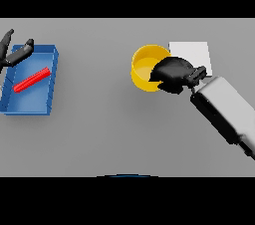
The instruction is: Pick up the red beaker and tilt it to pour out 1 green nut into yellow bowl. Pick up the yellow bowl and place it on the metallic measuring scale.
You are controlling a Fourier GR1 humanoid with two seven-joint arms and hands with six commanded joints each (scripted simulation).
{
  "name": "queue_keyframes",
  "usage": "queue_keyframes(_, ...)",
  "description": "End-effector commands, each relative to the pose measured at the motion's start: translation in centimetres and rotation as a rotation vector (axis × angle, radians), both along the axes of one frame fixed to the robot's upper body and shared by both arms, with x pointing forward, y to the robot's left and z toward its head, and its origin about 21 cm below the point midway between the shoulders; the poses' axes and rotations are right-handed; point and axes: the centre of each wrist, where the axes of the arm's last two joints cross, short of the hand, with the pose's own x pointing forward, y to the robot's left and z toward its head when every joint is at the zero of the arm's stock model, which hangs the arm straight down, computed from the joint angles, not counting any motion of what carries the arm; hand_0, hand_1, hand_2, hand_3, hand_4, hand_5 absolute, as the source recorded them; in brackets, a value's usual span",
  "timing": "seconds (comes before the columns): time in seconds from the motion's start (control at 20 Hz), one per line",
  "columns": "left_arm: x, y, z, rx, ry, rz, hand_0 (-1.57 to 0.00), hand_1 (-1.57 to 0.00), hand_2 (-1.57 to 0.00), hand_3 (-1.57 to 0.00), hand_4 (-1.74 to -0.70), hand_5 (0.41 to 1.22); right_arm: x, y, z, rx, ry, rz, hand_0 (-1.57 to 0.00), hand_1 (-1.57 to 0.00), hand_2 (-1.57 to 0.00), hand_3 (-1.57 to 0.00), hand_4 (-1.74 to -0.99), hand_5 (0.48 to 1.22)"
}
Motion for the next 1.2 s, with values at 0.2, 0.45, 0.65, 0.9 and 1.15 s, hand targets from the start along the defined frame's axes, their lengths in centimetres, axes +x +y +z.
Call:
queue_keyframes(0.2, -0.5, -0.1, 0.1, -0.019, 0.011, 0.023, 0.0, 0.0, 0.0, 0.0, -0.83, 0.733, 2.1, -2.6, 1.5, 0.027, -0.105, -0.079, -1.56, -1.57, -1.53, -1.16, -1.741, 1.221)
queue_keyframes(0.45, -0.8, -0.2, 0.3, -0.017, 0.03, 0.03, 0.0, 0.0, 0.0, 0.0, -0.85, 0.754, 4.1, -5.7, 1.4, 0.031, -0.156, -0.183, -1.57, -1.57, -1.55, -1.16, -1.741, 1.221)
queue_keyframes(0.65, -1.0, -0.6, 0.8, -0.023, 0.035, 0.041, 0.0, 0.0, 0.0, 0.0, -0.86, 0.762, 5.5, -7.7, 0.5, 0.019, -0.153, -0.27, -1.57, -1.57, -1.53, -1.17, -1.741, 1.221)
queue_keyframes(0.9, -0.6, -0.9, 0.8, -0.022, 0.045, 0.051, 0.0, 0.0, 0.0, 0.0, -0.86, 0.789, 6.6, -9.6, -1.6, 0.032, -0.131, -0.333, -1.57, -1.57, -1.45, -1.24, -1.741, 1.221)
queue_keyframes(1.15, -0.5, -1.0, 0.5, -0.002, 0.057, 0.059, 0.0, 0.0, 0.0, 0.0, -0.86, 0.809, 6.7, -10.3, -3.1, 0.041, -0.096, -0.377, -1.57, -1.57, -1.39, -1.37, -1.741, 1.221)
